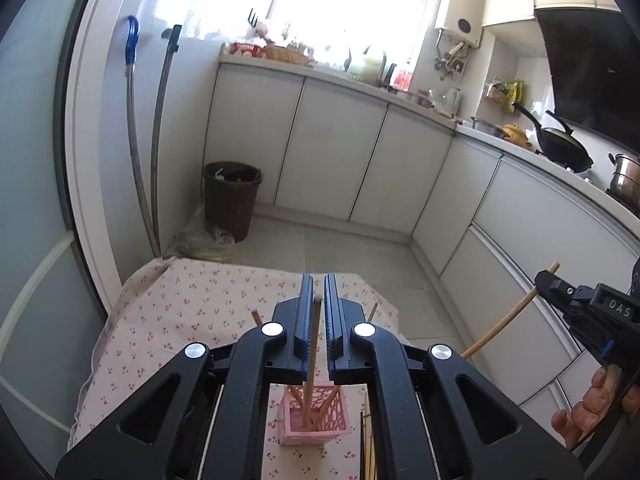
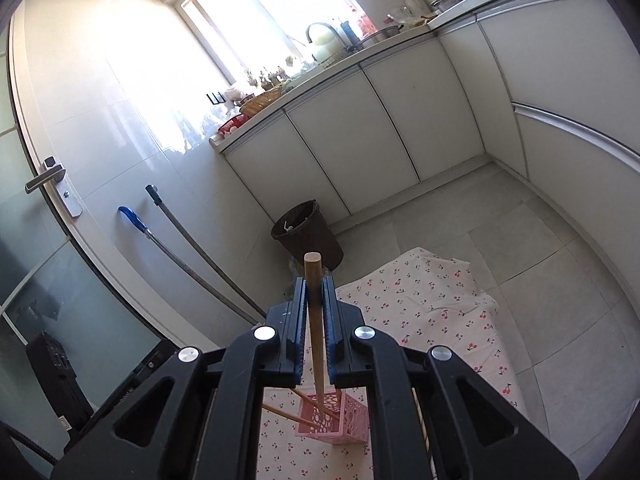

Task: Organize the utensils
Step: 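Lower both chopsticks into the pink basket and open both tools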

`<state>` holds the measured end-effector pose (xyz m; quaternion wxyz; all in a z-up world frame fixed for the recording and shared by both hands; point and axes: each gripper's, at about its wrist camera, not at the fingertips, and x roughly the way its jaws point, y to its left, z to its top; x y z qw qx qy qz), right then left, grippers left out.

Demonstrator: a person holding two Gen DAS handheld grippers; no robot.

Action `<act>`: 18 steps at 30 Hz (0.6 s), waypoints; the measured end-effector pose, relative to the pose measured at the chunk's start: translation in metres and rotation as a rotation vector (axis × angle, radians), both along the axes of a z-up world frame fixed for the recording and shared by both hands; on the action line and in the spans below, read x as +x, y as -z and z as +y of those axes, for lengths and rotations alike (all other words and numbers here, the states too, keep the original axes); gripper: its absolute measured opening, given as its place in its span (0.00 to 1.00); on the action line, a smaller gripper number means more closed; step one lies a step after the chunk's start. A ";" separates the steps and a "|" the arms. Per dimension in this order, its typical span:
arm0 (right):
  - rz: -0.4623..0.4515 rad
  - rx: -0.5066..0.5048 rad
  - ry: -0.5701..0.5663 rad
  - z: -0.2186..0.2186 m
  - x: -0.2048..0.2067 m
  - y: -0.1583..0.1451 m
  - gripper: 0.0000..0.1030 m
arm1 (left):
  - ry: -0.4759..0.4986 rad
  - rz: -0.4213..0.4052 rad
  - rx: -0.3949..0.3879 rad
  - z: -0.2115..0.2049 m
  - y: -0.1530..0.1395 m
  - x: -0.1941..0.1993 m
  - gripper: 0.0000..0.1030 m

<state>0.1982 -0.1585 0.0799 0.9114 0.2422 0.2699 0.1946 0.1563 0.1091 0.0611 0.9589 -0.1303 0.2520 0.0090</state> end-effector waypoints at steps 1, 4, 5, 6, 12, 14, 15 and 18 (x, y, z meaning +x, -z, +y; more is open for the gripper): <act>0.006 0.000 -0.006 0.002 0.001 0.002 0.08 | 0.002 0.020 -0.014 0.003 0.004 0.001 0.24; 0.012 -0.009 -0.014 0.008 0.003 0.005 0.08 | -0.025 0.007 -0.037 0.015 0.004 -0.008 0.33; 0.013 -0.011 -0.014 0.010 0.003 0.006 0.08 | -0.040 -0.004 -0.034 0.017 0.001 -0.011 0.33; 0.015 -0.012 -0.015 0.011 0.003 0.007 0.08 | -0.054 -0.016 -0.033 0.020 -0.002 -0.015 0.34; 0.041 -0.021 -0.023 0.024 0.009 0.016 0.08 | -0.083 -0.032 -0.066 0.032 -0.012 -0.023 0.38; 0.049 -0.026 -0.022 0.029 0.013 0.020 0.08 | -0.083 -0.019 -0.068 0.032 -0.009 -0.021 0.38; 0.053 -0.029 -0.021 0.033 0.014 0.022 0.08 | -0.084 -0.009 -0.068 0.032 -0.008 -0.019 0.39; 0.067 -0.035 -0.014 0.042 0.022 0.033 0.11 | -0.076 0.023 -0.072 0.030 0.000 -0.013 0.39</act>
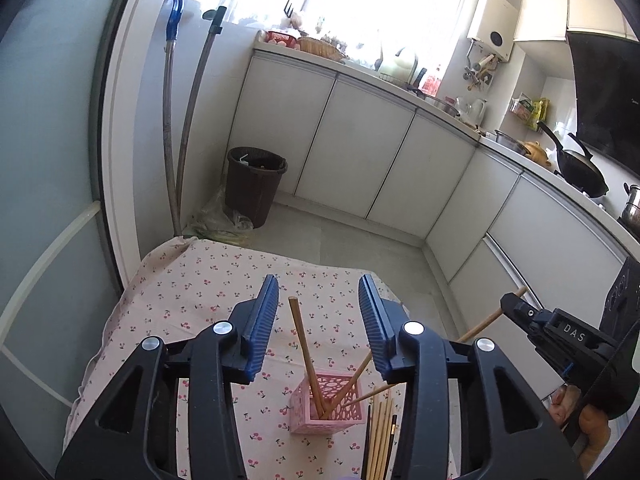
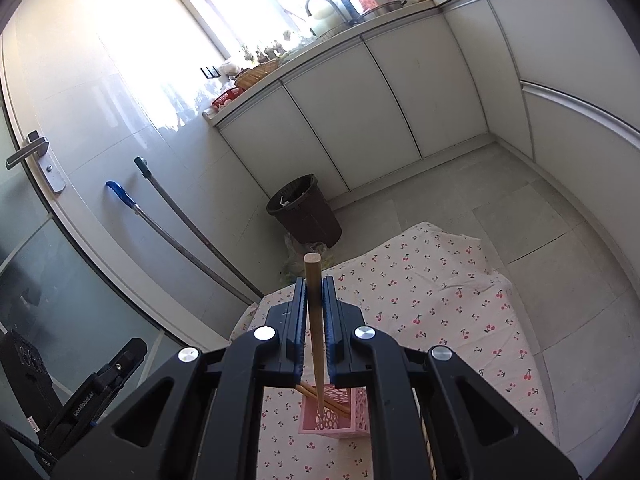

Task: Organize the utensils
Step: 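Withdraw both tools from the basket back toward the chopstick pile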

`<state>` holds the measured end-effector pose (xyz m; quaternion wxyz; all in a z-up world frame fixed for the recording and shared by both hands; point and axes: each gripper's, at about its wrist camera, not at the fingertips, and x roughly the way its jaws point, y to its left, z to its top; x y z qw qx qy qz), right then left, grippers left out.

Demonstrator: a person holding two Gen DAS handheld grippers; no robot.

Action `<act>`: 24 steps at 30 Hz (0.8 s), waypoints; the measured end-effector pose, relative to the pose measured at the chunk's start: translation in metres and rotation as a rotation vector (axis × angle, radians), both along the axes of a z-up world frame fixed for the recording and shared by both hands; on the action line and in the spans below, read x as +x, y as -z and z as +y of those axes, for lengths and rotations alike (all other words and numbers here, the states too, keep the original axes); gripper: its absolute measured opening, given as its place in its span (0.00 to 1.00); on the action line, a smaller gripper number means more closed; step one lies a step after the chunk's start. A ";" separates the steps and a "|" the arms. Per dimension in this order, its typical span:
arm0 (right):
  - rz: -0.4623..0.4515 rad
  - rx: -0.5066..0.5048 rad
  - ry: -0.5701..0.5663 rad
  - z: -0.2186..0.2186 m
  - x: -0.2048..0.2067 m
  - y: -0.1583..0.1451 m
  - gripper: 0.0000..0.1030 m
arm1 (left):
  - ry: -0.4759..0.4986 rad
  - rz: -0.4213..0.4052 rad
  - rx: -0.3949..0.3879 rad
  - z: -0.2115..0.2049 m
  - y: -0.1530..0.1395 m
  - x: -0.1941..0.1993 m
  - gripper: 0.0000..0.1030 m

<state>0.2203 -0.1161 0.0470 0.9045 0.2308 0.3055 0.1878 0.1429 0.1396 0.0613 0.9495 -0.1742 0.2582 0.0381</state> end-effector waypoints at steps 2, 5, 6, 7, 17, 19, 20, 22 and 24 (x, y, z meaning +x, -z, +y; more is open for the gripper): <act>0.033 -0.011 -0.017 0.008 0.008 0.015 0.15 | 0.011 0.023 0.000 -0.002 0.006 0.004 0.40; 0.093 -0.044 -0.056 0.021 0.013 0.035 0.34 | 0.030 0.067 0.019 -0.008 0.016 0.009 0.42; 0.093 -0.065 -0.063 0.023 0.011 0.037 0.34 | 0.041 0.080 0.029 -0.011 0.019 0.010 0.42; 0.085 -0.090 -0.068 0.026 0.008 0.037 0.34 | 0.048 0.087 0.040 -0.013 0.020 0.011 0.42; 0.028 -0.233 -0.075 0.030 -0.019 0.033 0.45 | 0.079 0.104 0.150 -0.041 0.030 0.009 0.56; 0.033 -0.248 -0.072 0.027 -0.022 0.036 0.50 | 0.080 0.119 0.167 -0.045 0.035 0.010 0.59; 0.035 -0.255 -0.069 0.026 -0.024 0.038 0.50 | 0.082 0.125 0.171 -0.046 0.037 0.010 0.59; 0.045 -0.275 -0.060 0.022 -0.027 0.041 0.53 | 0.090 0.140 0.175 -0.050 0.042 0.010 0.61; 0.056 -0.291 -0.054 0.018 -0.029 0.046 0.58 | 0.096 0.151 0.176 -0.053 0.046 0.010 0.65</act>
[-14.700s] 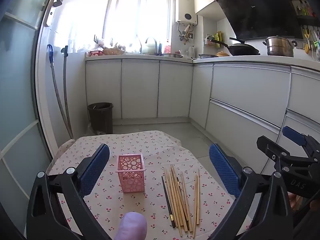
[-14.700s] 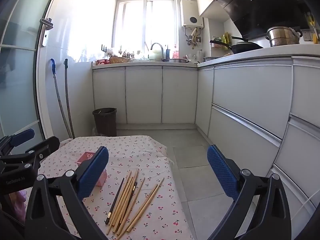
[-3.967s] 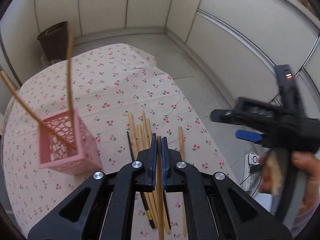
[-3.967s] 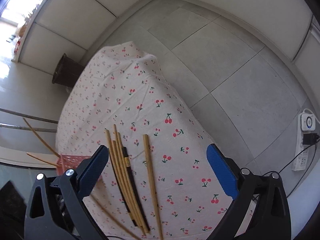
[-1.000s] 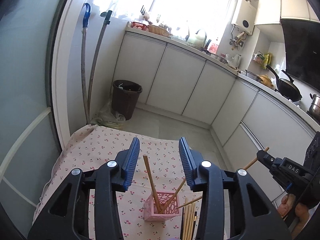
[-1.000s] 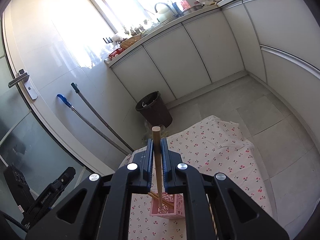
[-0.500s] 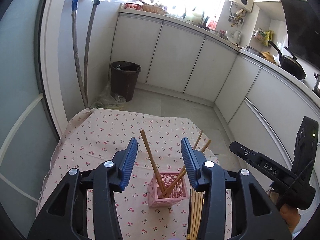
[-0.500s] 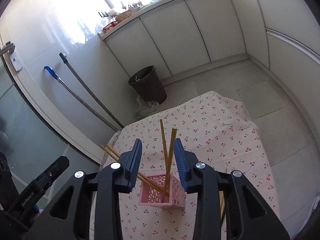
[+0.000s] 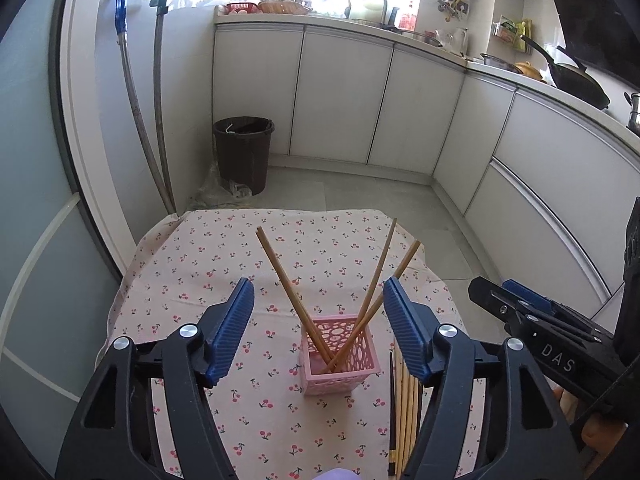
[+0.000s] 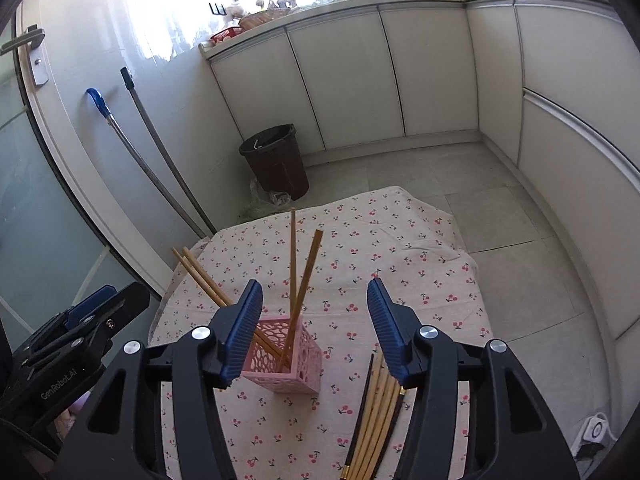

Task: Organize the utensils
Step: 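Withdraw both tools from the basket back toward the chopstick pile, then close the left tool on another wooden chopstick from the pile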

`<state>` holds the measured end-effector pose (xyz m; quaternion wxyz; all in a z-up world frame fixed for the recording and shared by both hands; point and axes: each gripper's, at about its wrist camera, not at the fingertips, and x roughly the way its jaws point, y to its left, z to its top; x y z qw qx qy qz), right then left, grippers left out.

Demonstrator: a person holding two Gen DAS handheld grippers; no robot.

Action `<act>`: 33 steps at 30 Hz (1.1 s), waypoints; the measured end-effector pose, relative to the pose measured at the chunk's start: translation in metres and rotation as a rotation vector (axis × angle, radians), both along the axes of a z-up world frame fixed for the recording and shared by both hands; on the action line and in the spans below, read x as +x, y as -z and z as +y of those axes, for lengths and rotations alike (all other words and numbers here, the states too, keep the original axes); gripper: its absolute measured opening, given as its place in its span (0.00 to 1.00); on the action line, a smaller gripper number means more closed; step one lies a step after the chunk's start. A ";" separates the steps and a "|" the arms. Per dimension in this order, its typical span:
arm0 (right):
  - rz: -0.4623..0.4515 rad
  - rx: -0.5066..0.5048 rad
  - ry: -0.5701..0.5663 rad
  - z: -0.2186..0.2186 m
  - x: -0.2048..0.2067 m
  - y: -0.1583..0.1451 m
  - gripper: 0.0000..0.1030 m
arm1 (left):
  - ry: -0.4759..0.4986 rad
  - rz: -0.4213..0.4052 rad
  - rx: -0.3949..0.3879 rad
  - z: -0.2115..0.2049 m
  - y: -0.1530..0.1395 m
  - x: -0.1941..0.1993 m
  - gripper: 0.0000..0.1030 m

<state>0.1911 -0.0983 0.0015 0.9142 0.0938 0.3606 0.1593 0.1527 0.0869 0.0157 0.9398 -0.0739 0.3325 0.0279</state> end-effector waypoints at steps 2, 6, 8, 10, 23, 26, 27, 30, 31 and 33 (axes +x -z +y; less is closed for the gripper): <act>0.004 -0.012 0.011 -0.005 -0.003 0.004 0.61 | 0.003 0.007 0.004 -0.003 0.003 -0.001 0.69; 0.005 -0.038 0.044 -0.015 -0.011 0.010 0.68 | 0.008 0.020 0.021 -0.010 0.009 -0.002 0.75; 0.017 -0.040 0.066 -0.023 -0.014 0.014 0.72 | 0.010 0.028 0.027 -0.014 0.012 -0.003 0.76; 0.030 -0.039 0.081 -0.030 -0.016 0.017 0.76 | 0.016 0.039 0.036 -0.017 0.016 -0.002 0.78; 0.092 0.009 0.158 -0.073 -0.023 0.032 0.88 | 0.066 0.095 0.074 -0.044 0.034 -0.004 0.90; 0.124 0.077 0.196 -0.096 -0.027 0.036 0.90 | 0.110 0.130 0.081 -0.057 0.040 -0.001 0.91; 0.139 0.105 0.208 -0.104 -0.028 0.037 0.90 | 0.129 0.140 0.081 -0.061 0.042 0.000 0.91; 0.187 0.205 0.253 -0.130 -0.029 0.041 0.90 | 0.200 0.173 0.069 -0.081 0.049 0.002 0.91; 0.196 0.244 0.269 -0.139 -0.030 0.042 0.90 | 0.218 0.181 0.070 -0.088 0.050 0.003 0.92; 0.204 0.333 0.308 -0.160 -0.032 0.041 0.90 | 0.261 0.197 0.080 -0.106 0.055 0.005 0.92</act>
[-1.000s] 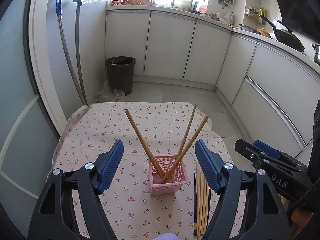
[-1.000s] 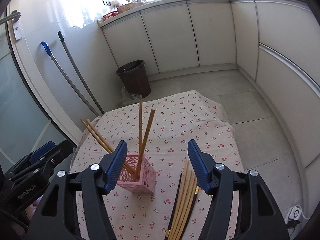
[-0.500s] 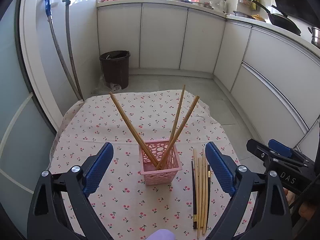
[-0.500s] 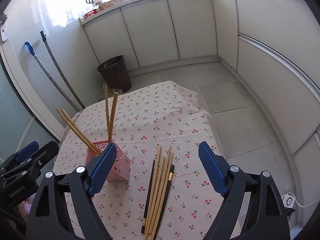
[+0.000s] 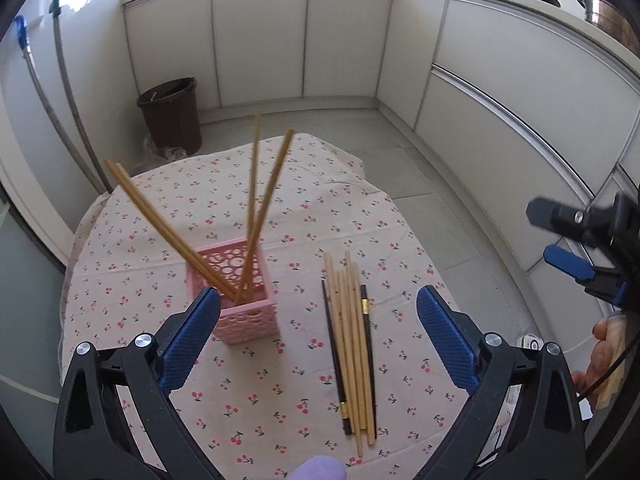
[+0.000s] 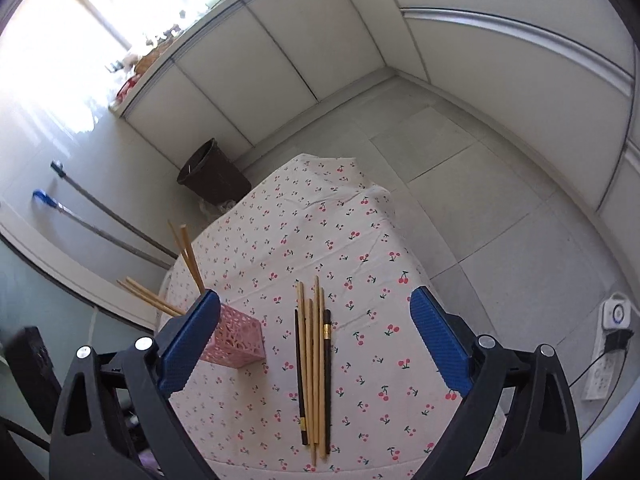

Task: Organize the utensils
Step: 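Close the left tool on another wooden chopstick from the pile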

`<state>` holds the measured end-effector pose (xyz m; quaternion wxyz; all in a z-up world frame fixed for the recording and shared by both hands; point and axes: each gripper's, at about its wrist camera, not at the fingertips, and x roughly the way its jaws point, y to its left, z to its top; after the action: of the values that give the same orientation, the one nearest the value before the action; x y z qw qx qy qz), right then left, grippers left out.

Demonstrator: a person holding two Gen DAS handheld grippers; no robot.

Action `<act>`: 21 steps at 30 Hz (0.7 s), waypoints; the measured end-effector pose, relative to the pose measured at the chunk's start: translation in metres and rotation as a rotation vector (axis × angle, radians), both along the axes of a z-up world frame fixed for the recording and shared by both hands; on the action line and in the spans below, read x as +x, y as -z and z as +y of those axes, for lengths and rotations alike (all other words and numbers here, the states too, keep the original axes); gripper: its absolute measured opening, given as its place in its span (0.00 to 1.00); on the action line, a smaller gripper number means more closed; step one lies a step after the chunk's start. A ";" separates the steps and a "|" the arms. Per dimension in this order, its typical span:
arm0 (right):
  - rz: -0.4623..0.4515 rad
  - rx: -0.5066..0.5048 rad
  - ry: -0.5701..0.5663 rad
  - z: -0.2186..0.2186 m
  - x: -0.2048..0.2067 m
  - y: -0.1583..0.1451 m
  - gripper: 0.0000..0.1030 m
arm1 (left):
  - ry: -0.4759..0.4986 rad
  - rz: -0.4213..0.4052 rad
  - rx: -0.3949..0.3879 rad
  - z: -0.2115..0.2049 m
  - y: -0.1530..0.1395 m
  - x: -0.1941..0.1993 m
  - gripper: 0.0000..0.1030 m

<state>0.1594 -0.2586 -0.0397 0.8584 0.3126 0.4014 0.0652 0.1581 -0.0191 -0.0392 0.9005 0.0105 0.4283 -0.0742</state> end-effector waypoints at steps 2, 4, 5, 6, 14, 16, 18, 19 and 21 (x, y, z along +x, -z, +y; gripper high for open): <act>-0.010 0.073 0.052 -0.021 -0.001 -0.001 0.91 | 0.056 0.029 0.007 -0.021 0.006 0.004 0.92; -0.015 0.122 0.103 -0.039 -0.003 -0.001 0.93 | 0.115 0.068 0.021 -0.041 0.015 0.010 0.92; -0.012 0.143 0.121 -0.046 -0.003 0.001 0.93 | 0.150 0.090 0.032 -0.053 0.021 0.014 0.92; -0.003 0.166 0.134 -0.052 -0.002 0.003 0.93 | 0.177 0.107 0.040 -0.063 0.026 0.019 0.92; 0.124 0.395 0.119 -0.067 0.014 0.040 0.93 | 0.304 0.383 0.041 -0.108 0.088 0.085 0.92; 0.149 0.421 0.104 -0.064 0.017 0.046 0.93 | 0.275 0.395 0.074 -0.107 0.100 0.102 0.84; 0.174 0.461 0.083 -0.061 0.019 0.053 0.93 | 0.255 0.405 0.085 -0.102 0.108 0.115 0.68; 0.184 0.479 0.074 -0.060 0.021 0.056 0.93 | 0.240 0.414 0.089 -0.098 0.111 0.121 0.60; 0.201 0.499 0.065 -0.057 0.022 0.060 0.93 | 0.204 0.420 0.103 -0.091 0.118 0.130 0.52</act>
<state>0.1814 -0.3159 -0.1001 0.7123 0.5321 0.4459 0.1033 0.2884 -0.1102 -0.1572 0.7777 0.0839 0.6063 -0.1435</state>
